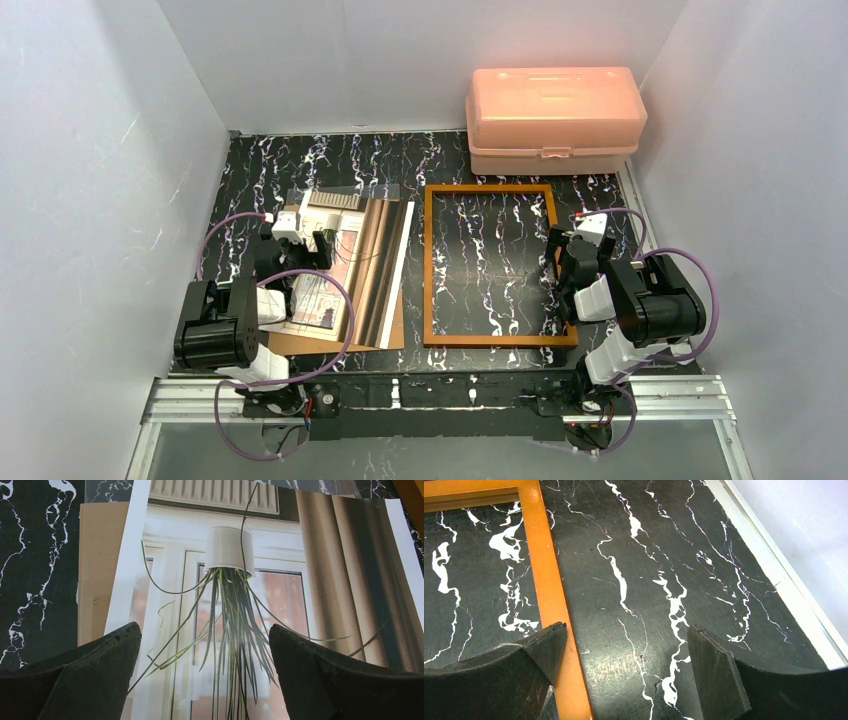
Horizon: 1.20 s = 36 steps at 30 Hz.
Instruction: Put the photo into the frame
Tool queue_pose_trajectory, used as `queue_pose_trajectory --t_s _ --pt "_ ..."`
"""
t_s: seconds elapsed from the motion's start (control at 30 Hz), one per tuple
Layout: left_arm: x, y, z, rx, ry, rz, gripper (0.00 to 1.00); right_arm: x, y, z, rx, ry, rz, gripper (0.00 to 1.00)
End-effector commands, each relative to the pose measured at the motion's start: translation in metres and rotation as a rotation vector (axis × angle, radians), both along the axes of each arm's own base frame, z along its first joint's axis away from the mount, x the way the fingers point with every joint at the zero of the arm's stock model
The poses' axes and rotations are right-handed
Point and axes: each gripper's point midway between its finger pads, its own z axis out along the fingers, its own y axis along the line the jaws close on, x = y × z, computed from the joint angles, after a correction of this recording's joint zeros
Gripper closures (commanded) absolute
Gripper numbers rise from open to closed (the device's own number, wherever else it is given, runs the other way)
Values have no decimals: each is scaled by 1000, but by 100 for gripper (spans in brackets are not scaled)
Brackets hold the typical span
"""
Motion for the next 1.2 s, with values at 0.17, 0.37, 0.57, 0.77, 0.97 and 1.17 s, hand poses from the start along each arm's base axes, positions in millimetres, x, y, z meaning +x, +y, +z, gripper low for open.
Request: queue_pose_trajectory --t_s 0.17,0.37,0.57,0.77,0.97,1.17 --pt "7 1 12 19 -44 0 2 8 -1 17 -8 -62 -8 1" --pt "8 2 12 20 -43 3 2 9 -1 17 -8 -60 -7 1" --pt "9 4 18 14 -42 21 2 11 -3 36 -17 -68 -39 1" --pt "27 21 43 -38 129 83 2 15 -9 78 143 -110 -175 1" --pt "57 43 107 -52 223 97 2 52 61 124 705 -271 11 1" --pt "62 67 128 -125 465 128 2 74 173 142 816 -8 472 1"
